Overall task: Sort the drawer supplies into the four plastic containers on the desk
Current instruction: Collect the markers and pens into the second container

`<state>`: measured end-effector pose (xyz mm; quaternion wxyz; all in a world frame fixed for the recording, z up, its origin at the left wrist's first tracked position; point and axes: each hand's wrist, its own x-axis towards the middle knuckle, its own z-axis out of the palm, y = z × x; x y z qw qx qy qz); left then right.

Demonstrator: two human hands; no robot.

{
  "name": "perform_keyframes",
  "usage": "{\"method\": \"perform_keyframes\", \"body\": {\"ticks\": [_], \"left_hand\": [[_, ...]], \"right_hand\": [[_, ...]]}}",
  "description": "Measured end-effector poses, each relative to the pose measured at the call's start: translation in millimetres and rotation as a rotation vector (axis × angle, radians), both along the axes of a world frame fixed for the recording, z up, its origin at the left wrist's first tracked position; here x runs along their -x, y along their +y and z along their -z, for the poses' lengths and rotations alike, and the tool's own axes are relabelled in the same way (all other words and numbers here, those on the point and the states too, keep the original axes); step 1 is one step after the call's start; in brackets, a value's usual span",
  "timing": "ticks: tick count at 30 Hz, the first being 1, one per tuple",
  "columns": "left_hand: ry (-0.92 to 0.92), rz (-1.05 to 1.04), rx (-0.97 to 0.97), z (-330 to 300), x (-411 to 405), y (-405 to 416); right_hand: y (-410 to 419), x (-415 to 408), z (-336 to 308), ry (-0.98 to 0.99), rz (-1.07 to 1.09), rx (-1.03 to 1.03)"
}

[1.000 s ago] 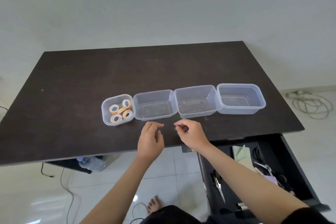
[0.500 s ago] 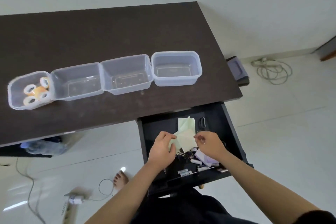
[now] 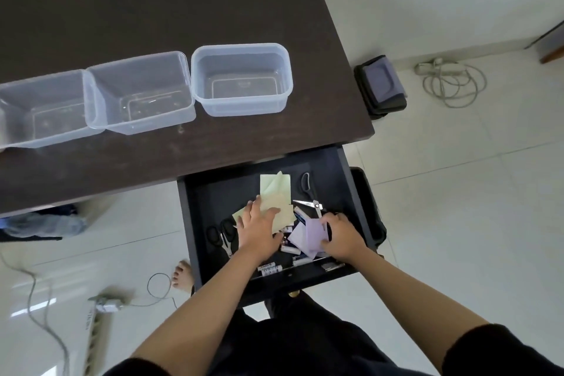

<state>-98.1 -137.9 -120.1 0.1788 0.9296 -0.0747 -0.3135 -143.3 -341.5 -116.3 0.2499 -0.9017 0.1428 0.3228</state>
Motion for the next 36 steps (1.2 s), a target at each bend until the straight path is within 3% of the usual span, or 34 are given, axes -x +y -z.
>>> {"method": "perform_keyframes", "body": {"ticks": [11, 22, 30, 36], "left_hand": [[-0.084, -0.006, -0.169, 2.4, 4.1, 22.4], [-0.087, -0.192, -0.285, 4.4, -3.7, 48.9], [-0.121, 0.046, -0.111, 2.3, -1.0, 27.3], [-0.007, 0.267, -0.080, 12.0, -14.7, 5.1]], "right_hand": [[2.9, -6.5, 12.3, -0.030, -0.007, -0.010], [24.5, -22.7, 15.2, -0.169, 0.224, -0.083], [32.7, -7.9, 17.9, -0.057, -0.023, -0.040], [40.7, -5.7, 21.6, -0.031, -0.009, -0.001]]}}
